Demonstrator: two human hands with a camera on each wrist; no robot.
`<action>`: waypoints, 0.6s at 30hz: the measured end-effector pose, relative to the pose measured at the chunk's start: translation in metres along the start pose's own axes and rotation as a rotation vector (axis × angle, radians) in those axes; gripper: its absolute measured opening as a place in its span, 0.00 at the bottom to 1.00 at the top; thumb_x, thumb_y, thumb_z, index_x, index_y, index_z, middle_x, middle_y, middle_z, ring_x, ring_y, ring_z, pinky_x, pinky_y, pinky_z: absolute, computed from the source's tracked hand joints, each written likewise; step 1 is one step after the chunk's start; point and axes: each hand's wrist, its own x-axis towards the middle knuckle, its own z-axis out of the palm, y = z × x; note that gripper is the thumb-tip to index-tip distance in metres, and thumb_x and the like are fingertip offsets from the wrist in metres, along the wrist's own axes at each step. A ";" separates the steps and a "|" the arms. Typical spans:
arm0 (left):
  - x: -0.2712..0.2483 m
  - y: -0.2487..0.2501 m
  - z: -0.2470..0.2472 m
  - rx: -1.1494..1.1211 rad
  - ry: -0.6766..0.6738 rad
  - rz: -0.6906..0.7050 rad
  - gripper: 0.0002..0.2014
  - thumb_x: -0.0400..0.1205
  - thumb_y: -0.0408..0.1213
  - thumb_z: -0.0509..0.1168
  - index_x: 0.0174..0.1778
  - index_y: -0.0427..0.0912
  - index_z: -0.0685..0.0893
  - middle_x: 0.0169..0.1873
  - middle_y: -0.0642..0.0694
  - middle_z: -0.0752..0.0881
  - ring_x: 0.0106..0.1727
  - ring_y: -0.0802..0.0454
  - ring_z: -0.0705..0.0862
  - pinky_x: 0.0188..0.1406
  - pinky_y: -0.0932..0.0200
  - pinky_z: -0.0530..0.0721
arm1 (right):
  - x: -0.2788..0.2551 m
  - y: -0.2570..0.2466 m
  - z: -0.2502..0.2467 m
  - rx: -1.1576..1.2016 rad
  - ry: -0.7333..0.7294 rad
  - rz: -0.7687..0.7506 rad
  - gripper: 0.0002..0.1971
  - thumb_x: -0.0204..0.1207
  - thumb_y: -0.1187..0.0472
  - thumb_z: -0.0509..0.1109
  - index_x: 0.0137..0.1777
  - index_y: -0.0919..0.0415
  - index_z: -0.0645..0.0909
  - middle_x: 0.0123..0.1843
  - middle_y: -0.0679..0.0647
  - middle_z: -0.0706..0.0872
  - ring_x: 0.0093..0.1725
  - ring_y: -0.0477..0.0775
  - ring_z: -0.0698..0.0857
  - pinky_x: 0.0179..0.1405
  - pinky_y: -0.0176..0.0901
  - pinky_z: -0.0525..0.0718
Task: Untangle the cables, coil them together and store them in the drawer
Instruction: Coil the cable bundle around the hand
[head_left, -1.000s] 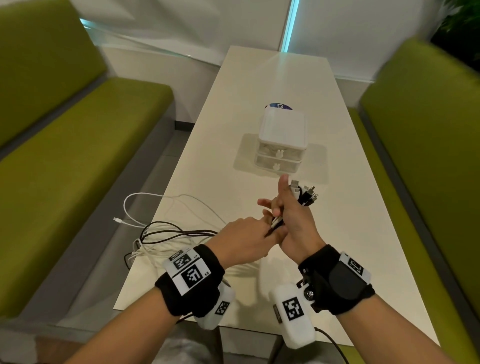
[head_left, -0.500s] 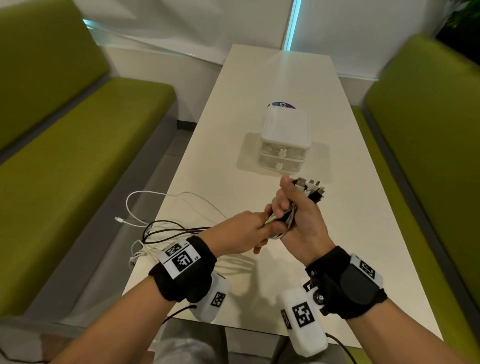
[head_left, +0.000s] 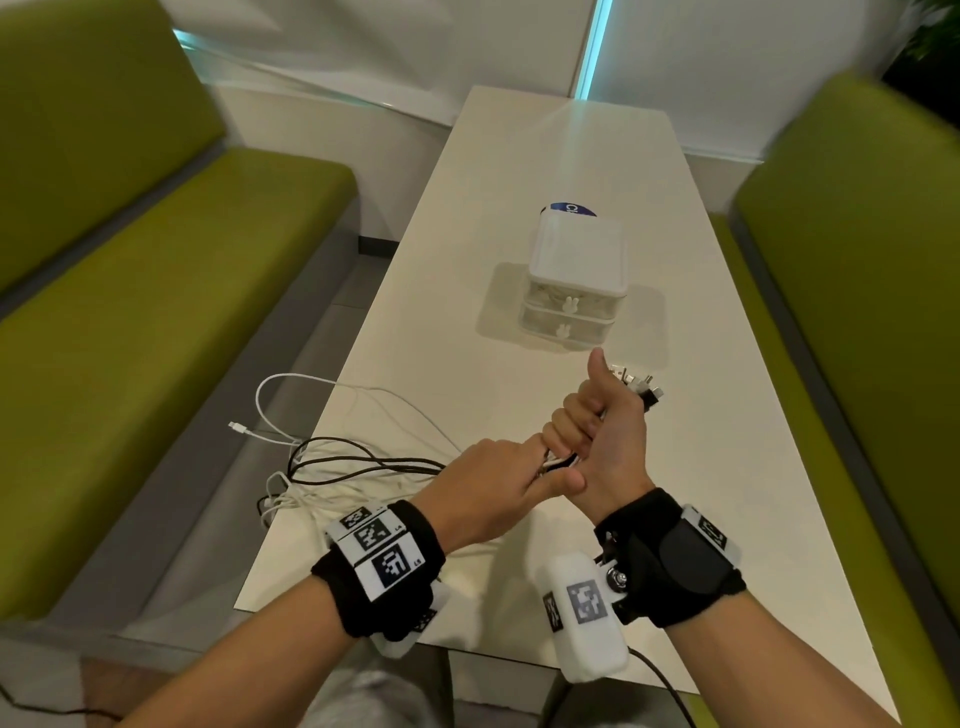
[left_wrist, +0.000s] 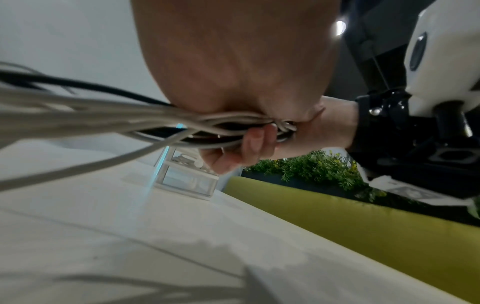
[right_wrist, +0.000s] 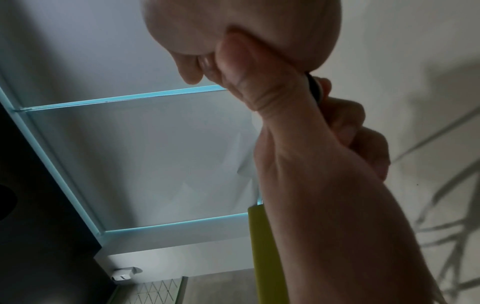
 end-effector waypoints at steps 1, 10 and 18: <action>0.001 -0.001 0.002 0.005 0.004 -0.001 0.46 0.69 0.75 0.33 0.57 0.39 0.75 0.33 0.44 0.83 0.35 0.43 0.79 0.38 0.49 0.74 | 0.001 0.000 0.000 0.001 -0.001 0.006 0.29 0.78 0.47 0.72 0.27 0.52 0.55 0.22 0.48 0.53 0.20 0.49 0.52 0.18 0.41 0.55; 0.004 -0.001 -0.003 0.006 0.046 -0.035 0.38 0.72 0.74 0.43 0.53 0.42 0.75 0.29 0.49 0.79 0.34 0.45 0.80 0.34 0.54 0.69 | 0.005 -0.006 0.003 -0.100 -0.109 -0.023 0.28 0.78 0.52 0.71 0.27 0.53 0.54 0.20 0.49 0.54 0.18 0.49 0.53 0.19 0.42 0.56; -0.029 -0.051 -0.036 0.014 -0.011 -0.112 0.30 0.72 0.70 0.63 0.30 0.43 0.72 0.20 0.51 0.71 0.26 0.53 0.69 0.29 0.55 0.65 | 0.001 -0.023 -0.005 -0.152 -0.266 -0.019 0.25 0.78 0.42 0.66 0.26 0.56 0.64 0.19 0.48 0.56 0.15 0.46 0.54 0.16 0.39 0.58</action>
